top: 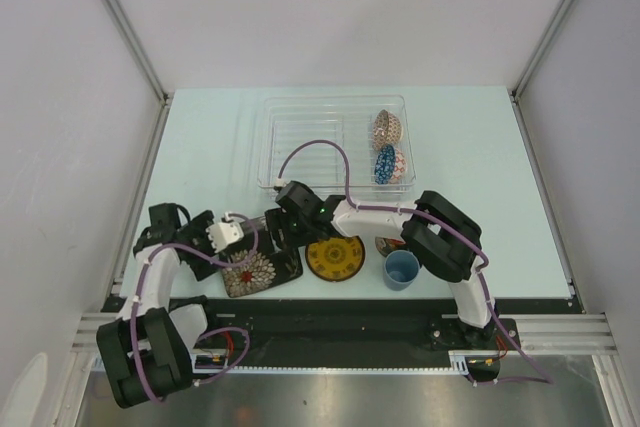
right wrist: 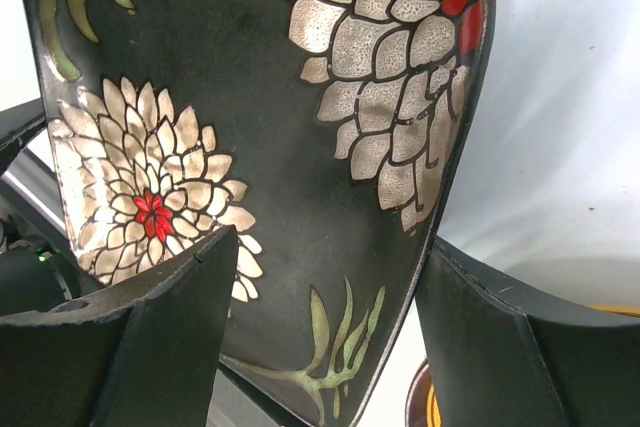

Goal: Load the mixed dishes into the dish rack

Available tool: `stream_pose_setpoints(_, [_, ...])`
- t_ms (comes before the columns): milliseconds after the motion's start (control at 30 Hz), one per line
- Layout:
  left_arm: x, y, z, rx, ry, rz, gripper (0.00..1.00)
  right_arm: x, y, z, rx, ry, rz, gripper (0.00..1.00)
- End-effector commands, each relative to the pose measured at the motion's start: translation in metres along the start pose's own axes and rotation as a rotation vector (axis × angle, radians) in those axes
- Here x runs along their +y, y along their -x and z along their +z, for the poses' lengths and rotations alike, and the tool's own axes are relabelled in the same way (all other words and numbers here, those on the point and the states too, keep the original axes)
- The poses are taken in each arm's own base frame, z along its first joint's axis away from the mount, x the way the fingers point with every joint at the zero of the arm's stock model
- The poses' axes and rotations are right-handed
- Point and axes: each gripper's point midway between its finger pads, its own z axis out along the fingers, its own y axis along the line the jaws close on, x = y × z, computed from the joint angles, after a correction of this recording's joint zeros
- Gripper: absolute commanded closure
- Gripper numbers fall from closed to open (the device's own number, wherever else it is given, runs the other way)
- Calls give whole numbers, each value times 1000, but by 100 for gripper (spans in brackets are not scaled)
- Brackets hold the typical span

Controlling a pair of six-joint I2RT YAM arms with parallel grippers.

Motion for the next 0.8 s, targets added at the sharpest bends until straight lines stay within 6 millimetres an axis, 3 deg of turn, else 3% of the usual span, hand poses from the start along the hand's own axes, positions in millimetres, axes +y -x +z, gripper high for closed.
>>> stream_pose_setpoints(0, [-25,52,11,-249,-107,-109,0,82,9,-18,-25,254,-68,27])
stream_pose_setpoints(233, [-22,56,15,-256,-123,-124,0,106,7,-25,-26,366,-127,28])
stream_pose_setpoints(467, [-20,60,16,-256,-125,-120,0,117,3,-26,1,439,-143,32])
stream_pose_setpoints(600, [-20,65,17,-261,-127,-123,1,137,21,-53,-67,503,-174,32])
stream_pose_setpoints(767, [-18,69,19,-255,-125,-116,0,149,28,-71,-89,544,-187,32])
